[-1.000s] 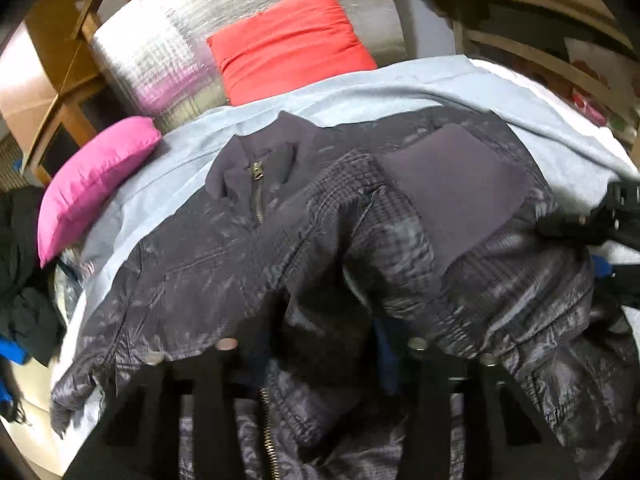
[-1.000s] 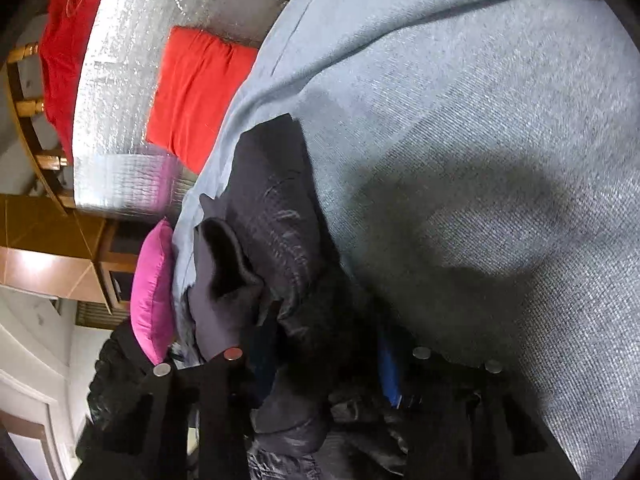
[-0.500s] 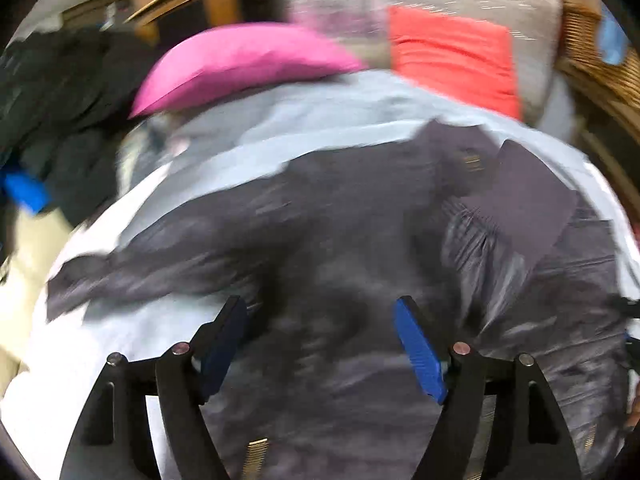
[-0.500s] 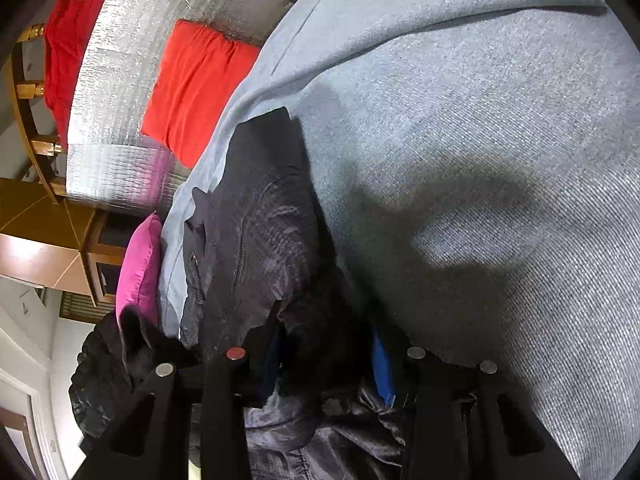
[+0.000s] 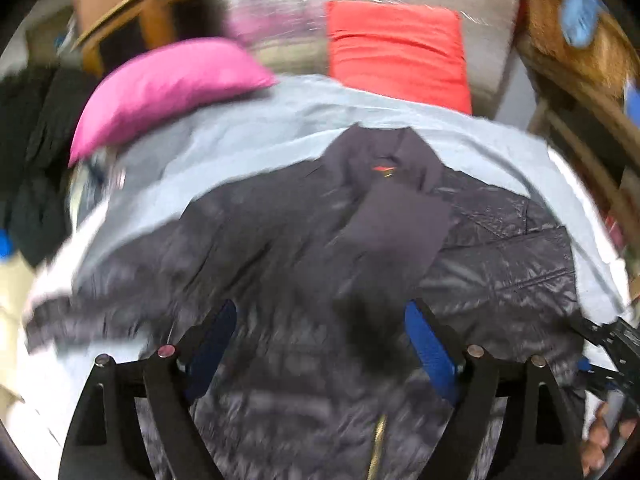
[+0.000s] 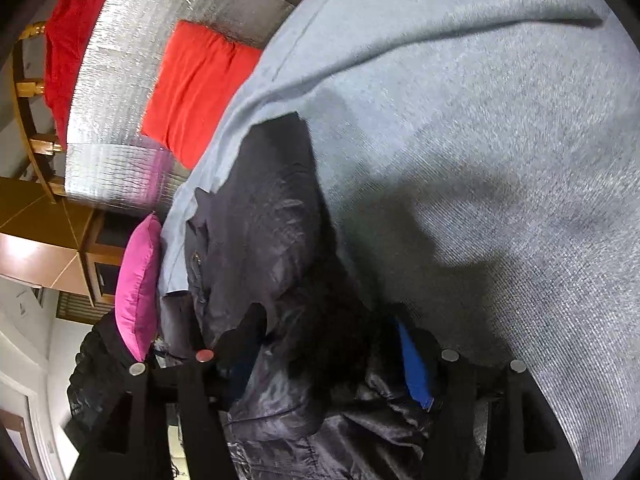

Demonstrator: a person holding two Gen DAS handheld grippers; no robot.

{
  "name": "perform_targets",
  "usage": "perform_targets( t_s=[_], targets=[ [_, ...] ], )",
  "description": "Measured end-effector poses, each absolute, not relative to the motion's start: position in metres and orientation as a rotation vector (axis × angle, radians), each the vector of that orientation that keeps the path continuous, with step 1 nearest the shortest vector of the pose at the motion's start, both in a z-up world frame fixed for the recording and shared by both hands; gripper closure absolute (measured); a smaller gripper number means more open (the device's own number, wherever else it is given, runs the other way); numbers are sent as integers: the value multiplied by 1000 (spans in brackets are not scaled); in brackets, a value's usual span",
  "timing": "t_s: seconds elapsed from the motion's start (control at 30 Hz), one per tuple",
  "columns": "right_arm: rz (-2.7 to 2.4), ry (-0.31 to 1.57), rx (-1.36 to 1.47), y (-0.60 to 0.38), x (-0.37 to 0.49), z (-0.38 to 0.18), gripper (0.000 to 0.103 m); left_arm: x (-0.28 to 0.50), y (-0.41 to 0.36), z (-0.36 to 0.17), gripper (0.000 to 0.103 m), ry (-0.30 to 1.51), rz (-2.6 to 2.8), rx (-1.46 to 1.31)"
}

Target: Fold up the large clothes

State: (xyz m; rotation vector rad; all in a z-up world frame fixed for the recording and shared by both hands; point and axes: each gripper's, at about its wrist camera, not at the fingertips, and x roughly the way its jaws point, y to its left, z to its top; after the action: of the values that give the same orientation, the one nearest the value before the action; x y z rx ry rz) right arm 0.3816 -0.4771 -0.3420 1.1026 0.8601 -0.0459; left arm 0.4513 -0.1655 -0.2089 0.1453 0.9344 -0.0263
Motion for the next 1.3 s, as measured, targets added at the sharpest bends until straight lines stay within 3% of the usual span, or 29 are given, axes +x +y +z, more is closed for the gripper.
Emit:
perform_targets(
  t_s=[0.17,0.3,0.4,0.5,0.8,1.03,1.3],
  targets=[
    [-50,868,1043,-475,386,-340,35,492,-232,-239,15,973,57,387],
    [-61,861,1004,-471,389,-338,33,513,-229,-264,16,1044,116,408],
    [-63,862,975,-469,390,-337,33,505,-205,-256,39,1027,69,303],
    [-62,855,983,-471,388,-338,33,490,-177,-243,47,993,51,245],
    [-104,807,981,-475,371,-327,33,426,-45,-220,40,1017,86,122],
    [-70,616,690,-438,346,-268,33,375,82,-228,37,1015,223,-13],
    [123,797,486,-366,373,-286,41,331,236,-249,34,998,462,-395]
  ],
)
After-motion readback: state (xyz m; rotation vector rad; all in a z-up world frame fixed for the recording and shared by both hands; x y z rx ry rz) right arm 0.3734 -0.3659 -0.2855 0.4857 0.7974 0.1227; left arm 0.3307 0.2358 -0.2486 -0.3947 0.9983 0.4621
